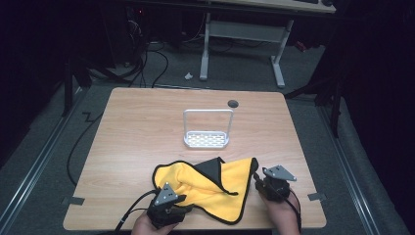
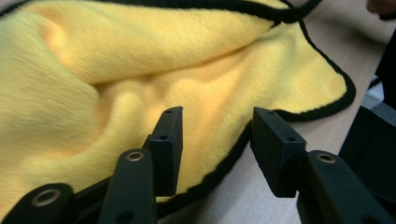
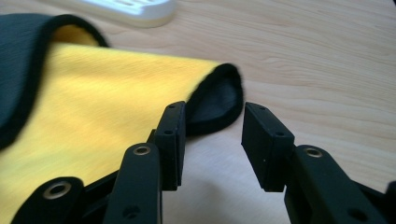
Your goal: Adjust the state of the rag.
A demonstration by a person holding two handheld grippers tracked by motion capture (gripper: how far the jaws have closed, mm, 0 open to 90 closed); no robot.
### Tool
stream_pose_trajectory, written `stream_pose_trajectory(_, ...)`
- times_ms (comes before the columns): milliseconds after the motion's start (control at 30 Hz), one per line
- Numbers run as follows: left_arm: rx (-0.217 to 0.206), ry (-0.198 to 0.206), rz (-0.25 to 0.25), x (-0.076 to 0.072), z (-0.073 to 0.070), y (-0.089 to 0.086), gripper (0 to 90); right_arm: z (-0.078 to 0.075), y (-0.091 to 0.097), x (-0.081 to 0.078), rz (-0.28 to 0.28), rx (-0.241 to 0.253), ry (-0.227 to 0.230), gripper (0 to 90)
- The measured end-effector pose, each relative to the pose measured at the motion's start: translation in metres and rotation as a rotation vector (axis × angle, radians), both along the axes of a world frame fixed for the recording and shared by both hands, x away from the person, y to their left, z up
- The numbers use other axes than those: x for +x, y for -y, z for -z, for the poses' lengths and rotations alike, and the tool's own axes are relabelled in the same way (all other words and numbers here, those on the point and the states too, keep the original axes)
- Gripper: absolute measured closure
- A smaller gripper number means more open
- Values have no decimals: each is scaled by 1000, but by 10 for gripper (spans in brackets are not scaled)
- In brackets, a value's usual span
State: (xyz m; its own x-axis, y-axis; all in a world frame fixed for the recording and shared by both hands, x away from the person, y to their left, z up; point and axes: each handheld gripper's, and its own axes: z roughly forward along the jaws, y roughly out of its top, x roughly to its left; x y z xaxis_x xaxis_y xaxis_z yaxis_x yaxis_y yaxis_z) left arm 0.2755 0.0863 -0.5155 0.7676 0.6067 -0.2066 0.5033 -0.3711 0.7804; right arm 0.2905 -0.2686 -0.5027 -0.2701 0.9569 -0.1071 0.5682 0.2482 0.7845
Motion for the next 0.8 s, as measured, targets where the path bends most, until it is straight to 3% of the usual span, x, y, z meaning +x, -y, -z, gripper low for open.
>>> stream_pose_trajectory(133, -27, 40, -70, 21, -13, -16, 517, 5, -11, -15, -60, 13, -7, 592)
stream_pose_trajectory(267, 8, 86, -152, 56, -21, -28, 490, 8, -25, -21, -126, 30, -34, 590)
stream_pose_trajectory(300, 9, 85, -161, 63, -21, -29, 483, 8, -29, -22, -140, 29, -37, 588)
stream_pose_trajectory(367, 49, 70, -188, 81, -17, -30, 469, 9, -37, -24, -176, 29, -51, 588)
stream_pose_trajectory(467, 110, 26, -218, 93, -4, -29, 503, 16, -43, -24, -198, -17, -84, 604)
stream_pose_trajectory(600, 151, 17, -224, 85, 8, -34, 543, 22, -37, -20, -174, -34, -108, 620)
stream_pose_trajectory(700, 143, -1, -211, 71, 12, -40, 557, 23, -25, -16, -131, -46, -99, 627)
stream_pose_trajectory(733, 137, -7, -202, 63, 11, -41, 568, 23, -13, -11, -83, -62, -84, 632)
stream_pose_trajectory(800, 118, -19, -175, 47, 12, -40, 568, 23, -7, -9, -60, -73, -77, 633)
